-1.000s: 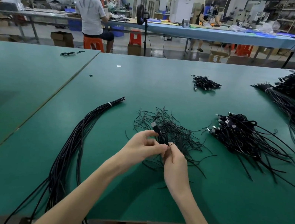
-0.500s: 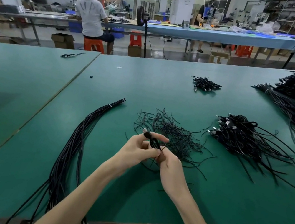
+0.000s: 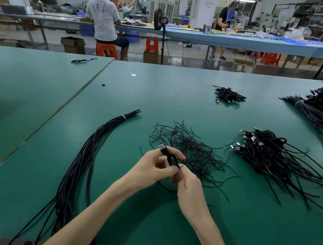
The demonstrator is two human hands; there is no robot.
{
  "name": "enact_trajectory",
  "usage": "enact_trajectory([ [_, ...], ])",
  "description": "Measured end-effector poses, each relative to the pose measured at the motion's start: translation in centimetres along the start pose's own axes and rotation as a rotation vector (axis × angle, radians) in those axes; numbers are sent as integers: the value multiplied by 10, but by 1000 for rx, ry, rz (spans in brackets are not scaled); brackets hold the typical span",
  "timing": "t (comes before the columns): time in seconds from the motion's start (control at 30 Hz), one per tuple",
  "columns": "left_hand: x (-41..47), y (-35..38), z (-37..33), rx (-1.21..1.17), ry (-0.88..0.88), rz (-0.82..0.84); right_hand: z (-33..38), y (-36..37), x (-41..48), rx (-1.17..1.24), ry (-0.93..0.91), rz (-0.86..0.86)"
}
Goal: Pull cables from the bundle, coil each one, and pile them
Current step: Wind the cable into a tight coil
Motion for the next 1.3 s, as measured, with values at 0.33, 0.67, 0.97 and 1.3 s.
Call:
enact_trajectory([
  [0.33, -1, -12, 3, -4, -67, 33, -4, -2, 0, -138, 40, -57],
  [0.67, 1, -10, -7, 3, 13, 131, 0, -4, -1, 25, 61, -71],
  [0.97, 2, -20, -10, 151, -20, 188, -2, -2, 1, 65, 16, -3],
  [1.3, -3, -19, -17, 383, 86, 120, 7, -3, -1, -8, 89, -8],
])
Point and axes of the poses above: each hand's wrist, its own x-axis towards the middle knuckle, its own y-axis out of the palm, z = x × y, the point moved 1 cm from there along x, towards the middle knuckle, and after that the axes turned 2 degrees about y, right-handed, at the moved point
